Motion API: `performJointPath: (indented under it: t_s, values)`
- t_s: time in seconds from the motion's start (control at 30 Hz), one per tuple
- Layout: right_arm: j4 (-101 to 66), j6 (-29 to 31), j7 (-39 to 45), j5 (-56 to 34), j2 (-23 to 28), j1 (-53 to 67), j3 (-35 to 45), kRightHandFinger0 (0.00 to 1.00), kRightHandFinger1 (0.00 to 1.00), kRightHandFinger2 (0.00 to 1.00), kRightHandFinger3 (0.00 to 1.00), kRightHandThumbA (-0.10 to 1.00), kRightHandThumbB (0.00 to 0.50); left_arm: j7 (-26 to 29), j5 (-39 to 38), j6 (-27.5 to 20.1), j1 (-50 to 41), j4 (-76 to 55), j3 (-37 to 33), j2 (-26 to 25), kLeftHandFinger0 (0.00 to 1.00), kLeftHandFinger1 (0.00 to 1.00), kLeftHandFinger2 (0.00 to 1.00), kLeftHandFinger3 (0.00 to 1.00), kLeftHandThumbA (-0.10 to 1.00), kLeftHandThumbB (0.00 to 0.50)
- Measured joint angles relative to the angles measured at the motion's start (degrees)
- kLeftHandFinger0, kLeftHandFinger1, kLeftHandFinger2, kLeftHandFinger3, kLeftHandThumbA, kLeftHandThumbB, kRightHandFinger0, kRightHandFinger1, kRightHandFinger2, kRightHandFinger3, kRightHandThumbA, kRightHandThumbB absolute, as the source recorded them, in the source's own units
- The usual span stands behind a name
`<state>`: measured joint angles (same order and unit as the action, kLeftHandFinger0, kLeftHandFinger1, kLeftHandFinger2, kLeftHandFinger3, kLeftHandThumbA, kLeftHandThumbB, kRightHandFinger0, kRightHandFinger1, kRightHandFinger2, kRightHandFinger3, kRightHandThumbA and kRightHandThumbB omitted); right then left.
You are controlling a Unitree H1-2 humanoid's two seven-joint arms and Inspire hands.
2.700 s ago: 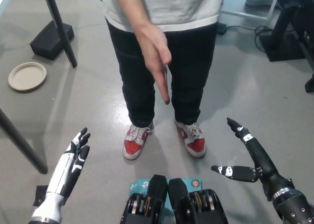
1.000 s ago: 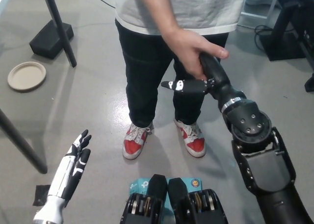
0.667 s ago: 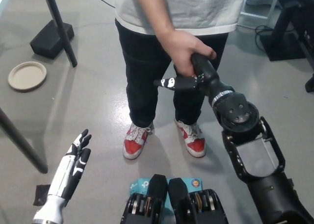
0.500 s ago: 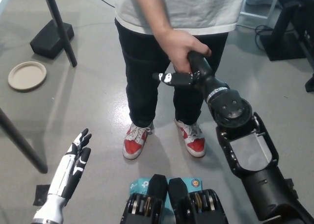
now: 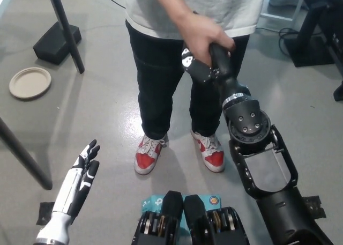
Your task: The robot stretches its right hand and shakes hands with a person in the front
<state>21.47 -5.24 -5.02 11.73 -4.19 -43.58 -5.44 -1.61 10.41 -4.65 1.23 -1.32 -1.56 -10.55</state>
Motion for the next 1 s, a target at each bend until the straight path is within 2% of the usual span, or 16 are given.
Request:
performJointPath:
  t_s: [0.07,0.13,0.23,0.4,0.47,0.57,0.6,0.67,0.73,0.77,0.83,1.0]
  values:
    - [-1.79,0.33,-0.01,0.15,0.00,0.29,0.00,1.00,1.00,1.00,1.00,-0.07,0.128,0.00,-0.06,0.01,0.02,0.00,0.00,0.00,1.00,1.00,1.00,1.00,1.00,0.008]
    - [-3.68,0.36,0.01,0.25,0.06,0.49,-0.01,1.00,1.00,1.00,1.00,-0.02,0.149,0.00,-0.05,0.00,0.11,0.00,-0.03,0.01,1.00,1.00,1.00,1.00,1.00,0.001]
    - [-9.47,0.15,0.23,0.24,0.07,2.45,-0.11,1.00,1.00,1.00,1.00,-0.02,0.161,0.00,-0.03,-0.01,0.32,0.02,-0.04,0.00,1.00,1.00,1.00,1.00,1.00,0.013]
    - [-22.11,-1.28,1.51,0.24,0.12,7.29,-1.36,1.00,1.00,1.00,1.00,0.11,0.188,-0.01,-0.06,0.00,0.51,0.04,-0.02,-0.01,1.00,1.00,1.00,1.00,1.00,0.011]
    - [-26.53,-2.37,2.06,0.24,0.23,8.99,-1.84,1.00,1.00,1.00,1.00,0.14,0.184,-0.01,-0.03,0.01,0.49,0.06,-0.04,-0.01,1.00,1.00,1.00,1.00,1.00,0.015]
    - [-32.84,-3.97,2.88,0.32,0.57,11.16,-2.56,1.00,1.00,1.00,1.00,0.15,0.194,-0.01,-0.02,0.06,0.47,0.10,-0.07,0.00,1.00,1.00,1.00,1.00,1.00,0.007]
    - [-34.97,-4.58,3.12,0.32,0.67,11.82,-2.80,1.00,1.00,1.00,1.00,0.08,0.194,-0.01,-0.01,0.06,0.48,0.11,-0.08,0.00,1.00,1.00,1.00,1.00,1.00,0.013]
    - [-38.85,-6.03,3.70,0.35,0.83,12.92,-3.24,1.00,1.00,1.00,1.00,0.03,0.197,-0.01,-0.01,0.07,0.46,0.12,-0.08,-0.01,1.00,1.00,1.00,1.00,1.00,0.021]
    - [-42.54,-7.87,4.60,0.47,1.10,13.41,-3.76,1.00,1.00,1.00,1.00,0.03,0.181,-0.01,-0.07,0.05,0.47,0.12,-0.04,-0.01,1.00,1.00,1.00,1.00,1.00,0.013]
    - [-43.39,-8.56,5.18,0.46,1.43,13.19,-3.96,1.00,1.00,1.00,1.00,0.04,0.173,-0.01,-0.11,0.04,0.47,0.12,0.03,-0.01,1.00,1.00,1.00,1.00,1.00,0.009]
    - [-41.90,-9.19,5.92,0.17,2.14,12.39,-4.00,1.00,1.00,1.00,1.00,0.12,0.192,-0.01,-0.16,0.02,0.46,0.11,0.02,0.00,1.00,1.00,1.00,1.00,1.00,0.004]
    - [-28.61,-9.63,6.63,-0.02,3.16,8.82,-3.74,1.00,1.00,1.00,1.00,0.13,0.213,-0.01,-0.22,0.01,0.42,0.11,-0.08,0.02,1.00,1.00,1.00,1.00,1.00,0.003]
